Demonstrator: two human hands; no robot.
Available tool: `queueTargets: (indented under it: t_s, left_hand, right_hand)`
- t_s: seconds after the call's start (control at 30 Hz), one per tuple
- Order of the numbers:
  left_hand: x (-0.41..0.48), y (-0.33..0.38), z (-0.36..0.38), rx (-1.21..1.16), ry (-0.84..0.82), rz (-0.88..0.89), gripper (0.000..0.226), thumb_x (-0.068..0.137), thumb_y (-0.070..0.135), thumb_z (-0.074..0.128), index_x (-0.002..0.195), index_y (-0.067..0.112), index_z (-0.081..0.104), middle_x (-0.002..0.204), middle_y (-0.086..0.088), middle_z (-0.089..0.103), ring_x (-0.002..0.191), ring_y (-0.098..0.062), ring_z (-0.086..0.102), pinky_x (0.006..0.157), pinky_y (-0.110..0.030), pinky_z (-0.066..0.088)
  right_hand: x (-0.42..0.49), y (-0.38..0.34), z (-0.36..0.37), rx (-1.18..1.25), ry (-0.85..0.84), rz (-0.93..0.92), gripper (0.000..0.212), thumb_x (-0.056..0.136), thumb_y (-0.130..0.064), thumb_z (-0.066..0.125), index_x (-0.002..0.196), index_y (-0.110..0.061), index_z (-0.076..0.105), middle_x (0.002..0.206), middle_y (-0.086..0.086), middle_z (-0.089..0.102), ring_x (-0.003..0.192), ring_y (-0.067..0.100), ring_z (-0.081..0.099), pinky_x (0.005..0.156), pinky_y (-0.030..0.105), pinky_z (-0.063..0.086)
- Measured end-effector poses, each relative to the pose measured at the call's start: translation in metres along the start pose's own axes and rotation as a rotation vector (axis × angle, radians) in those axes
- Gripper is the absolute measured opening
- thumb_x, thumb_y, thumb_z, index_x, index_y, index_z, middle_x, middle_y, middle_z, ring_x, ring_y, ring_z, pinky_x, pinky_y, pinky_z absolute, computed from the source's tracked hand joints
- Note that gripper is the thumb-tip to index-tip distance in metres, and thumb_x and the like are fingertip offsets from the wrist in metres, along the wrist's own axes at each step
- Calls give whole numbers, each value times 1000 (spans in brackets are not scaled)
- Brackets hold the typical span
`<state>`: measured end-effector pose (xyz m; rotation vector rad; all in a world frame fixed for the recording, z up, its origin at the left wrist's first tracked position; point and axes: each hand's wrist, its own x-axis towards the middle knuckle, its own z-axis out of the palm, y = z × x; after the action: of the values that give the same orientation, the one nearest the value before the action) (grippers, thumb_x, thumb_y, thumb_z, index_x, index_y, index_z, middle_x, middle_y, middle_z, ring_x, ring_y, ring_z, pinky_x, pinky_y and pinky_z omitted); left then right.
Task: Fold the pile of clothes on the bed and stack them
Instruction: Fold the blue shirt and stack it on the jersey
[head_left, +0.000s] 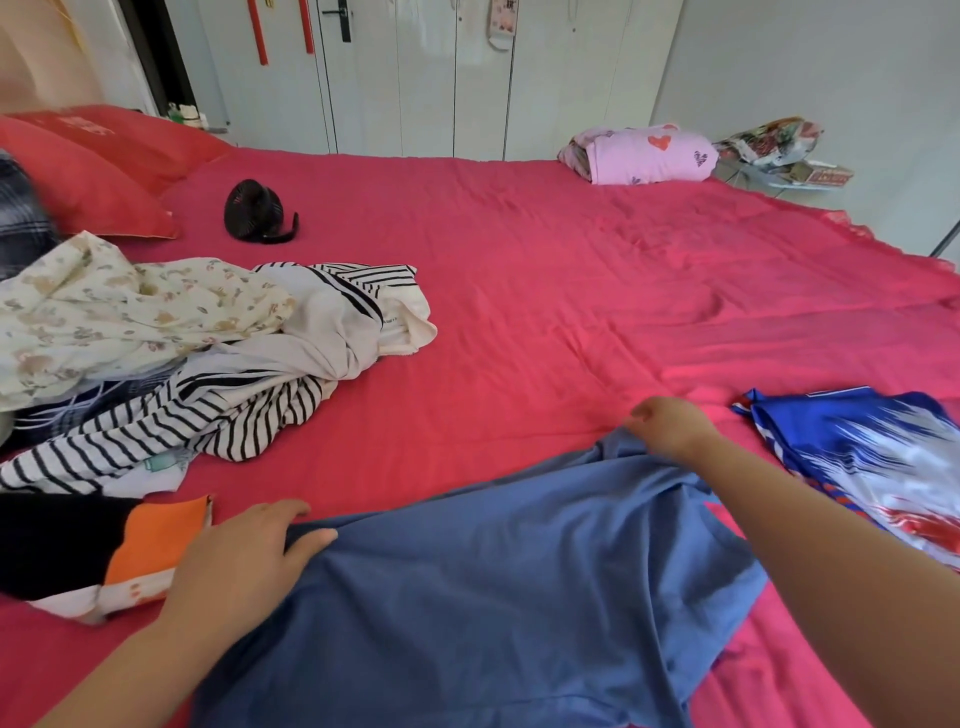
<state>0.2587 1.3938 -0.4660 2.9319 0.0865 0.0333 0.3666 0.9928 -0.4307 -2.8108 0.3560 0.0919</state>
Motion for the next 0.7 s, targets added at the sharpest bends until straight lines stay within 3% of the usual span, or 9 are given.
queueTargets:
  t_s: [0.1, 0.17, 0.23, 0.33, 0.4, 0.57, 0.7]
  left_hand:
    - [-2, 0, -2, 20, -20, 19, 29, 90, 52, 45, 108, 33, 57, 110, 10, 62, 105, -11, 57, 88, -29, 40]
    - [-3, 0, -5, -32, 7, 32, 17, 91, 44, 48, 92, 30, 59, 94, 8, 62, 94, -14, 58, 79, -30, 42]
    - [-4, -1, -8, -105, 53, 44, 14, 91, 34, 53, 87, 25, 62, 87, 5, 60, 88, -19, 58, 77, -36, 44]
    - [-7, 4, -12, -137, 202, 84, 5, 84, 19, 64, 81, 15, 65, 76, -1, 60, 74, -29, 60, 67, -40, 46]
    - [-9, 7, -11, -84, 296, 111, 6, 77, 8, 72, 79, 10, 66, 69, -6, 61, 63, -33, 60, 59, -39, 45]
    - [-11, 21, -11, -54, 249, -51, 37, 74, 7, 73, 110, 3, 64, 103, -19, 64, 93, -41, 59, 77, -50, 46]
    - [-24, 35, -2, -22, 261, 202, 39, 79, 27, 64, 110, 4, 67, 106, -16, 67, 95, -37, 64, 83, -53, 49]
  right_hand:
    - [2, -10, 16, -81, -84, 6, 42, 91, -38, 52, 104, -1, 65, 113, 19, 63, 108, 31, 57, 82, 27, 40]
    - [6, -6, 16, -33, -13, -4, 25, 86, -26, 59, 95, -3, 68, 105, 18, 67, 101, 31, 59, 74, 26, 39]
    - [8, 1, 8, 181, 112, 32, 14, 80, -9, 61, 92, -5, 68, 99, 17, 68, 97, 30, 61, 73, 27, 38]
    - [8, 12, -10, 559, 259, 146, 21, 72, 7, 60, 88, -5, 68, 88, 11, 66, 83, 24, 57, 72, 28, 40]
    - [9, 15, -18, 660, 341, 175, 27, 72, 10, 59, 94, -2, 68, 84, 8, 61, 80, 20, 52, 68, 27, 39]
    - [7, 6, -10, 622, 350, 189, 36, 79, 2, 55, 112, -7, 64, 110, 16, 65, 96, 27, 58, 82, 31, 42]
    - [-5, 11, 2, 339, 231, 138, 42, 82, 0, 51, 123, -5, 55, 122, 21, 59, 115, 33, 53, 91, 32, 39]
